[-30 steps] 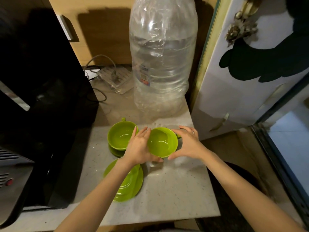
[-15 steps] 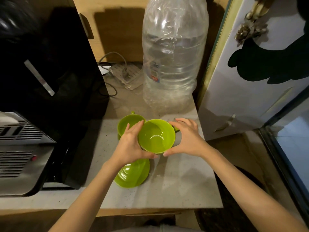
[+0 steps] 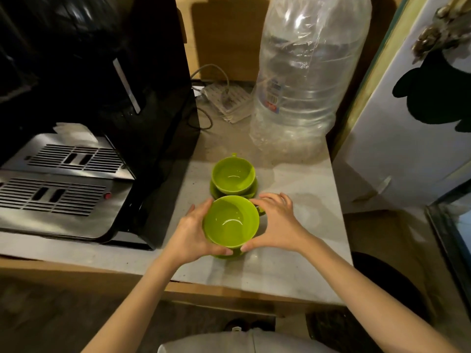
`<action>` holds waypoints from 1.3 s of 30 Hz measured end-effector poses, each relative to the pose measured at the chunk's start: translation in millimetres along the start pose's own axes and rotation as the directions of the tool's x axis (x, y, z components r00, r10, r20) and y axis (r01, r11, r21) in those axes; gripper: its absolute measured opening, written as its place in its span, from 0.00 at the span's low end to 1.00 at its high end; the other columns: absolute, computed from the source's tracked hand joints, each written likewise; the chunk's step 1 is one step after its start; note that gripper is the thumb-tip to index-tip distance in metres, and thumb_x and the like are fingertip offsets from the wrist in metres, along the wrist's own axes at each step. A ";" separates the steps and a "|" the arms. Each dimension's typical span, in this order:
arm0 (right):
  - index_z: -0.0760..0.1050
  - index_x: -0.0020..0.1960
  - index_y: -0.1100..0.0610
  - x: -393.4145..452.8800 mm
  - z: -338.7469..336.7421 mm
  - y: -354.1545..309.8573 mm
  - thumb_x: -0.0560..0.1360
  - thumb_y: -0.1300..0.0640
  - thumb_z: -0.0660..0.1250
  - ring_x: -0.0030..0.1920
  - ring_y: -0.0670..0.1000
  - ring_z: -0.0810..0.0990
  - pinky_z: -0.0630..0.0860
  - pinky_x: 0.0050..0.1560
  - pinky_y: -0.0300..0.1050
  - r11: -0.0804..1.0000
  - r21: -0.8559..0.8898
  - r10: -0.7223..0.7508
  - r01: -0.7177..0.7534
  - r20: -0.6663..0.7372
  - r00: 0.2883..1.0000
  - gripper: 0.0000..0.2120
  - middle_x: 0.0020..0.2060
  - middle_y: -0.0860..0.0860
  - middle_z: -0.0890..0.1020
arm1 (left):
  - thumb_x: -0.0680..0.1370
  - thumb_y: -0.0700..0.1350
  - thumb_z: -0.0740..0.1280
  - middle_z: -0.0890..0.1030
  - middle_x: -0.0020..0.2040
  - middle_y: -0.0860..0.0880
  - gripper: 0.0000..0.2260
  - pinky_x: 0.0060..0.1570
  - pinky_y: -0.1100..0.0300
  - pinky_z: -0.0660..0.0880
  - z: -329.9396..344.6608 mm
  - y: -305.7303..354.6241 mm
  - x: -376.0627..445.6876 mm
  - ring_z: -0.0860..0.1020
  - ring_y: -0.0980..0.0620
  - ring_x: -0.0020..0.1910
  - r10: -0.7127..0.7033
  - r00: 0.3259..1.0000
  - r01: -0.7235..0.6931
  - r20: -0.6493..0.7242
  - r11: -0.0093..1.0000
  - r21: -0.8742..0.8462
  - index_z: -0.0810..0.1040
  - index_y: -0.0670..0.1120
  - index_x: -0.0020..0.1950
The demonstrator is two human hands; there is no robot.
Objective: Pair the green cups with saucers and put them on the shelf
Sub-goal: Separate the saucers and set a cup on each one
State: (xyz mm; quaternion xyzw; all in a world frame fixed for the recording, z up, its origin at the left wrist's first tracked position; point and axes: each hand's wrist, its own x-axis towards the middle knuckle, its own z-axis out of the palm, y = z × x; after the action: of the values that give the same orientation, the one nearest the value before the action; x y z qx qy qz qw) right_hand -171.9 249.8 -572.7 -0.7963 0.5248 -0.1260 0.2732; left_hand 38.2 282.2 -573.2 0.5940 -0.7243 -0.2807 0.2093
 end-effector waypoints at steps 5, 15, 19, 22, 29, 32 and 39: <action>0.65 0.68 0.48 5.6 12.7 -0.4 0.46 0.27 0.64 0.70 0.49 0.60 0.46 0.72 0.51 1.000 0.016 0.001 -0.001 0.027 1.000 0.53 0.65 0.48 0.70 | 0.49 0.65 0.73 0.64 0.73 0.45 0.59 0.72 0.51 0.59 2.5 -10.6 -1.9 0.62 0.48 0.72 -0.120 0.991 0.120 0.062 0.993 0.007 0.55 0.45 0.74; 0.63 0.68 0.49 11.7 19.1 0.4 0.49 0.30 0.69 0.70 0.50 0.61 0.47 0.72 0.52 1.000 0.019 0.021 -0.022 0.030 0.999 0.51 0.66 0.49 0.70 | 0.56 0.53 0.80 0.60 0.75 0.46 0.54 0.71 0.46 0.61 3.2 -15.6 3.9 0.59 0.48 0.73 -0.152 0.984 0.151 0.089 0.988 0.018 0.53 0.46 0.74; 0.63 0.68 0.49 9.5 23.7 3.6 0.51 0.33 0.72 0.70 0.50 0.61 0.48 0.72 0.53 0.999 0.017 0.027 -0.027 0.015 1.000 0.49 0.66 0.48 0.70 | 0.57 0.53 0.80 0.60 0.75 0.46 0.53 0.73 0.48 0.57 4.6 -16.7 2.5 0.58 0.49 0.74 -0.130 0.988 0.126 0.088 0.991 0.048 0.52 0.46 0.74; 0.63 0.68 0.48 9.3 25.5 3.5 0.52 0.34 0.73 0.70 0.50 0.61 0.48 0.72 0.53 0.999 0.018 0.029 -0.029 0.018 0.999 0.48 0.66 0.49 0.69 | 0.57 0.53 0.80 0.60 0.75 0.46 0.54 0.72 0.48 0.59 5.4 -20.7 1.9 0.58 0.49 0.74 -0.129 0.987 0.127 0.092 0.991 0.032 0.53 0.47 0.74; 0.60 0.70 0.49 7.7 22.2 3.3 0.55 0.36 0.75 0.71 0.50 0.59 0.46 0.72 0.53 1.000 -0.007 0.028 -0.028 0.032 0.999 0.48 0.67 0.49 0.68 | 0.52 0.65 0.72 0.62 0.74 0.50 0.56 0.69 0.51 0.65 9.3 -21.9 -1.9 0.62 0.50 0.72 -0.150 0.984 0.154 0.093 0.987 -0.043 0.51 0.53 0.74; 0.60 0.70 0.49 7.9 20.2 2.2 0.55 0.36 0.75 0.71 0.50 0.59 0.47 0.72 0.53 1.000 -0.013 0.024 -0.023 0.044 0.999 0.48 0.67 0.49 0.67 | 0.53 0.62 0.74 0.62 0.74 0.50 0.55 0.68 0.53 0.65 10.5 -23.0 -2.2 0.63 0.50 0.71 -0.141 0.986 0.145 0.085 0.988 -0.048 0.51 0.53 0.74; 0.56 0.72 0.50 4.7 19.8 -2.6 0.58 0.37 0.75 0.73 0.50 0.55 0.45 0.72 0.52 0.999 -0.014 0.042 -0.041 0.067 0.997 0.50 0.71 0.50 0.64 | 0.51 0.65 0.72 0.62 0.74 0.49 0.56 0.69 0.51 0.65 10.8 -26.6 -1.2 0.62 0.50 0.72 -0.128 0.988 0.133 0.087 0.989 -0.058 0.51 0.52 0.74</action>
State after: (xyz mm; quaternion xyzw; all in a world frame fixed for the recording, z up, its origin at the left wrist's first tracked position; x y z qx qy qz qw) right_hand -158.3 252.4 -587.8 -0.7907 0.5325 -0.0901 0.2883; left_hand 51.3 281.4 -598.7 0.6210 -0.6826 -0.3412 0.1789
